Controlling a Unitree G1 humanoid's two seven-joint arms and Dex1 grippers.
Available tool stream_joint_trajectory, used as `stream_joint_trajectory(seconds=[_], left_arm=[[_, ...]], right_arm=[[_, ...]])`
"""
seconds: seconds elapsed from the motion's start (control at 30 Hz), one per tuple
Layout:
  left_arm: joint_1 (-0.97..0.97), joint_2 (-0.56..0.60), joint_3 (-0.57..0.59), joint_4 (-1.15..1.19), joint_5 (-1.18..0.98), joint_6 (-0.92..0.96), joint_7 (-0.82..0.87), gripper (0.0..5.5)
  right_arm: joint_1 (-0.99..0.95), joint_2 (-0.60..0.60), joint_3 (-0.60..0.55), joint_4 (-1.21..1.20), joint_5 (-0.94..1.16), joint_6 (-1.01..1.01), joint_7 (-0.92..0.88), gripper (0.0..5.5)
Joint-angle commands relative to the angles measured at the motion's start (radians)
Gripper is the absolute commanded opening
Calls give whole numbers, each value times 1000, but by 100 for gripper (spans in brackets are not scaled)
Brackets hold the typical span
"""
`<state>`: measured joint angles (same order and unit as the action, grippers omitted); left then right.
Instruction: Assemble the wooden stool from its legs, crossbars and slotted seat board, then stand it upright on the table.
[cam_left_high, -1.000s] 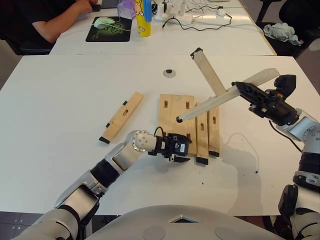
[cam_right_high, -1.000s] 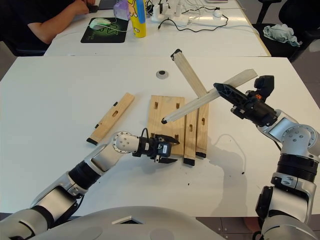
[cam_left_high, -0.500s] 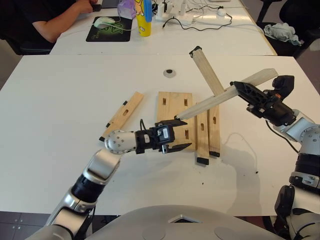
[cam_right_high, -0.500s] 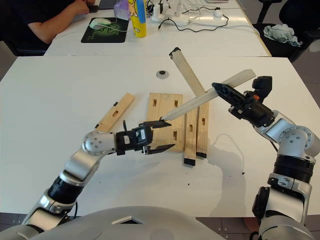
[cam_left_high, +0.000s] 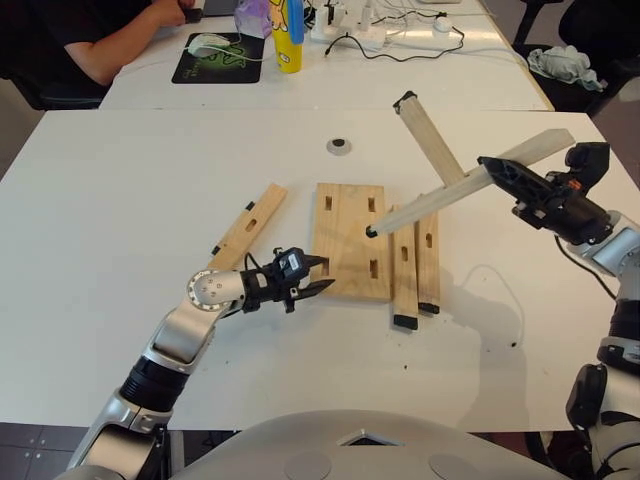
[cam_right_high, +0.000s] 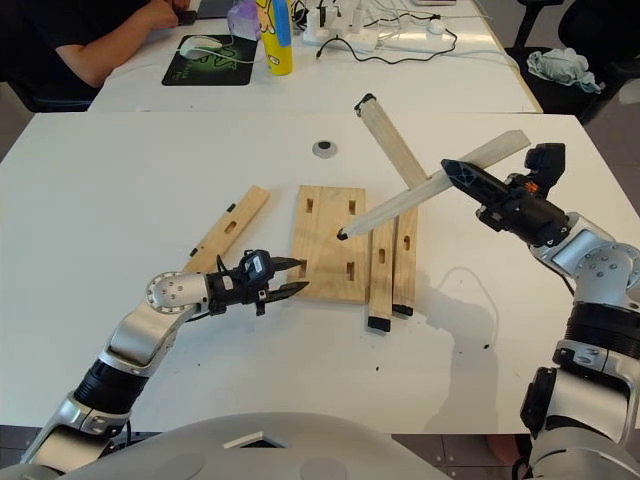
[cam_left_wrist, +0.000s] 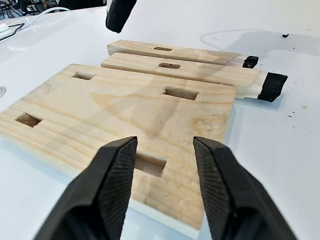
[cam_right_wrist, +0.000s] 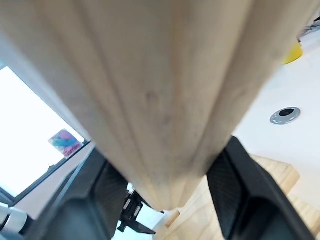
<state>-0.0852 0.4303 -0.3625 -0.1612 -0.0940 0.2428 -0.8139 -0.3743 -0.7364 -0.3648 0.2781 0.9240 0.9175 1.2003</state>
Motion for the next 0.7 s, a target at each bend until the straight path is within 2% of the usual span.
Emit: stream_joint_trajectory(seconds=[0.03,0.3,0.7], left_arm=[[-21,-6,-25,52,36,10,12,125],[-33,23,-47,98,59,40,-4,5],[-48,39,-54,121,59,40,-22,0]], right_arm=[[-74,-58,89,19,-76,-46,100,213],[-150,-73,217,65,-209,-152,233,213],[-103,-67,288,31,-335,-316,280,213]])
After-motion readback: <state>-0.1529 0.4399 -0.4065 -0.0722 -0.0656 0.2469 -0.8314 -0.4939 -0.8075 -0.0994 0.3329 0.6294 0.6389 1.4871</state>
